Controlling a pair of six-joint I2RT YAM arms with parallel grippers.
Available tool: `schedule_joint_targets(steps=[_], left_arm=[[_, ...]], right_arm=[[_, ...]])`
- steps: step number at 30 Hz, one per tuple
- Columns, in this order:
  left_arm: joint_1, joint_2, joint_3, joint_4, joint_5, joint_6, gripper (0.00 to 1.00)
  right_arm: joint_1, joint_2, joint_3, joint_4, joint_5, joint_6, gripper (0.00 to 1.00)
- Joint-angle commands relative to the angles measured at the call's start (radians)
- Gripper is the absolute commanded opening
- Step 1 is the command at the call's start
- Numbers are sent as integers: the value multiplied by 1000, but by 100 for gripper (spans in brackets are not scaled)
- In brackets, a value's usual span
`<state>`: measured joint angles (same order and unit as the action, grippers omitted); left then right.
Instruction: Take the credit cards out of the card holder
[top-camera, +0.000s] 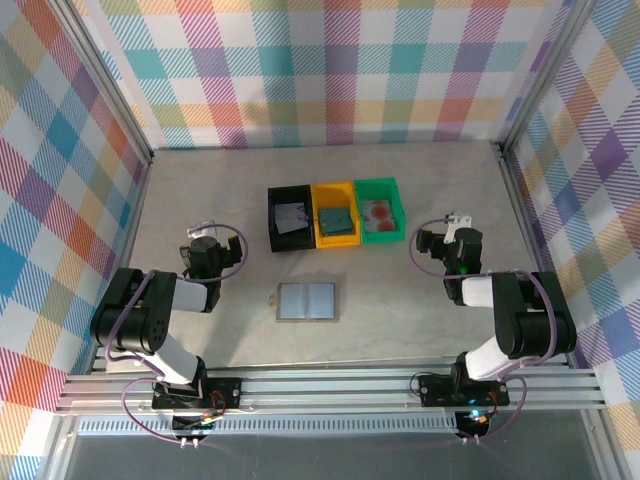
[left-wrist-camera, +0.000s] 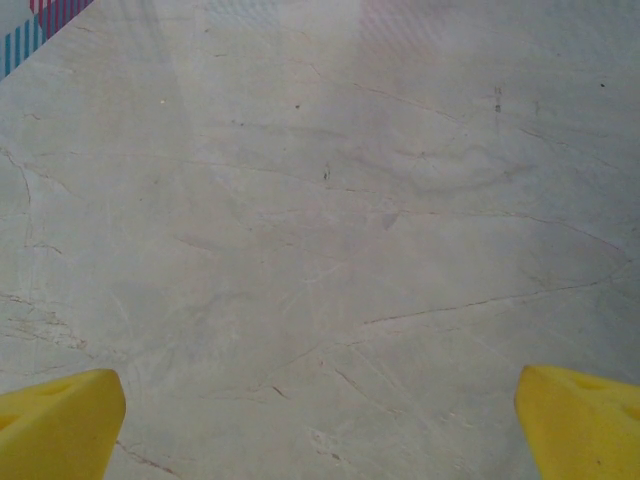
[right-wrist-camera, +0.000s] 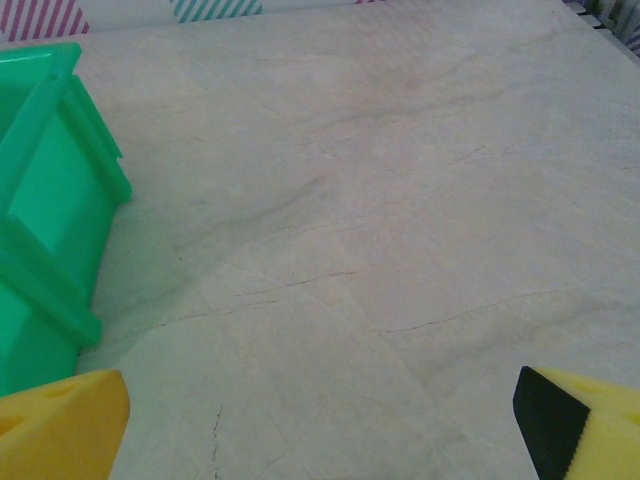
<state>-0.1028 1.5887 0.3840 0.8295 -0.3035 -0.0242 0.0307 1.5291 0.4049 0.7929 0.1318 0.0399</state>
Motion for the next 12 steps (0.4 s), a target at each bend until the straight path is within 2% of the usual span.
schedule_joint_targets(steps=[1,12], left_arm=[[3,-12,9,65,12,20,100],[3,-12,10,65,12,20,100]], right_arm=[[-5,0,1,37,-38,-12,99],[-6,3,2,37,-58,-16,99]])
